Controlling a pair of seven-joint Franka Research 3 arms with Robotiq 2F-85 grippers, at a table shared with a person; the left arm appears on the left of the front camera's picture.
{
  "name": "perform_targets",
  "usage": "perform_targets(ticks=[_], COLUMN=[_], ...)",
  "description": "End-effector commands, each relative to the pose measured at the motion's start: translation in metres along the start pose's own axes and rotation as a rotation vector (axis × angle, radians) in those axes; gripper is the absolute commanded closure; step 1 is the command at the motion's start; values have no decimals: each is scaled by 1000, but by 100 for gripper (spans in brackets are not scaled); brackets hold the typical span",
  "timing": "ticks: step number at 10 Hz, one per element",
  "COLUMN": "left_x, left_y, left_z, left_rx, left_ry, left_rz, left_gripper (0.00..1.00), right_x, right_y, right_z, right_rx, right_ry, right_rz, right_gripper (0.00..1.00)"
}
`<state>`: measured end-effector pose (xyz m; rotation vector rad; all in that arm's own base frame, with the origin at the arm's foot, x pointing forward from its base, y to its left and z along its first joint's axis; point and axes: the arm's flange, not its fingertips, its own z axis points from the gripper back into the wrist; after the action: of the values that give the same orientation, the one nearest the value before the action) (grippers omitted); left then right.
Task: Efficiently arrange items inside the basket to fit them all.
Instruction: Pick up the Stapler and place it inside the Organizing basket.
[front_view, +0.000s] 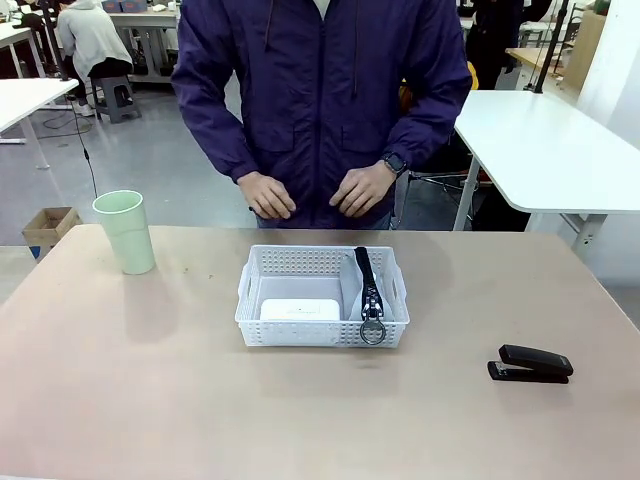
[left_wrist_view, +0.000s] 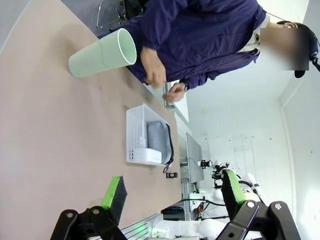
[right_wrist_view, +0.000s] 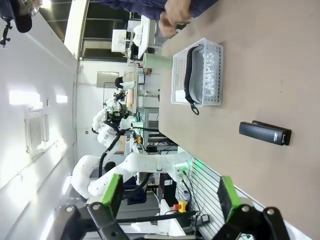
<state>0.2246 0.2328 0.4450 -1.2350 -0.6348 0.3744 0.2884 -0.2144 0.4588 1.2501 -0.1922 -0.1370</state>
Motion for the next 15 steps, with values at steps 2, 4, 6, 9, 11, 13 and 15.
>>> perform_targets(ticks=[2,4,6,9,11,13,15], left_x=[1,1,1,1,1,1,1], left_y=[-1,-1,-1,-1,-1,-1,-1], left_z=[1,1,1,1,1,1,1], left_rx=[-20,-20,-20,-20,-20,-20,-20], left_ry=[-7,-7,-7,-7,-7,-7,-7], left_rz=[-19,-19,-19,-19,-19,-19,-19], left_gripper=[0,0,0,0,0,0,0], right_x=[2,0,-21,-52,-70,-72,-63], right_y=[2,0,31,43,27,12,2], right_z=[4,0,-58,-144,-193,-233,-250], right_rx=[13,0,-309,-604,-740,-806,-849], right_ry=[1,0,62,219,281,357,494], right_rz=[20,0,301,685,962,1150,1164], right_gripper=[0,0,0,0,0,0,0])
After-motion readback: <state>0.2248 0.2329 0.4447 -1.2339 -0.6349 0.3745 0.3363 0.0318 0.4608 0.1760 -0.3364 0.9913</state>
